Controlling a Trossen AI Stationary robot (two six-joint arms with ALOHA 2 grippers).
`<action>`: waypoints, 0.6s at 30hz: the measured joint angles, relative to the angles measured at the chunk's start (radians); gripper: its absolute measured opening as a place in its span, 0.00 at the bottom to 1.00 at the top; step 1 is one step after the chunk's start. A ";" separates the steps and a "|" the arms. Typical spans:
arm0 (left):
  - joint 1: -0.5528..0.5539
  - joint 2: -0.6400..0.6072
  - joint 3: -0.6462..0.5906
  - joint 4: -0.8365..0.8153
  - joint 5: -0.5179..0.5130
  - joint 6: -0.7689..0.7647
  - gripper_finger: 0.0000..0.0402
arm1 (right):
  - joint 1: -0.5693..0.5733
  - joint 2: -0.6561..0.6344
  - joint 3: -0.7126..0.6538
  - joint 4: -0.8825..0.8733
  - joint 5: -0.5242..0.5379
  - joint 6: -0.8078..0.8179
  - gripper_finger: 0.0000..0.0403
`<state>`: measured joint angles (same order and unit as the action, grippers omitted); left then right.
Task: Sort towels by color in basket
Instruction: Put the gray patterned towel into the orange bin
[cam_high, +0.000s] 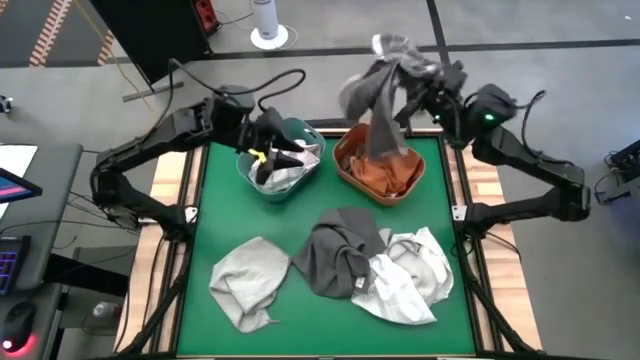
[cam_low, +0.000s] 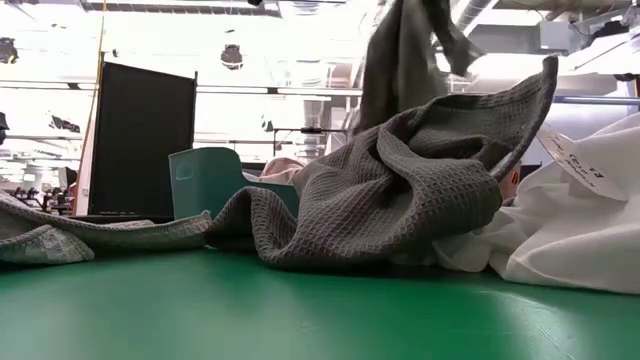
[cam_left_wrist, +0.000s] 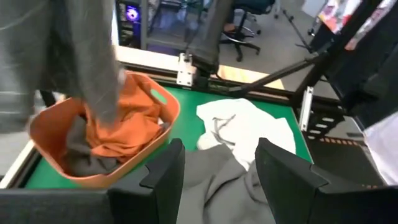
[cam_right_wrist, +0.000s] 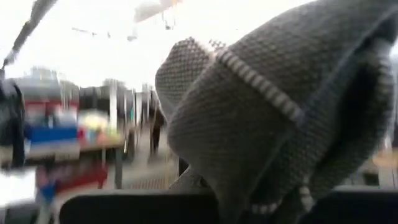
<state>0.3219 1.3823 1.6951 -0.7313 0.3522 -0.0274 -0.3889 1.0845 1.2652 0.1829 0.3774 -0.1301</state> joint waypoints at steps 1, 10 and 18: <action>0.002 0.000 0.000 0.000 -0.009 -0.008 0.46 | -0.005 -0.004 0.000 -0.083 0.000 0.041 0.07; -0.067 0.092 0.000 0.051 -0.143 -0.122 0.46 | 0.006 -0.071 -0.001 -0.832 -0.011 0.301 0.07; -0.167 0.194 0.000 0.199 -0.201 -0.177 0.46 | 0.125 -0.181 -0.002 -1.106 -0.221 0.430 0.07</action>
<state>0.1551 1.5761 1.6951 -0.5320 0.1509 -0.2043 -0.2642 0.9034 1.2629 -0.9227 0.1563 0.3002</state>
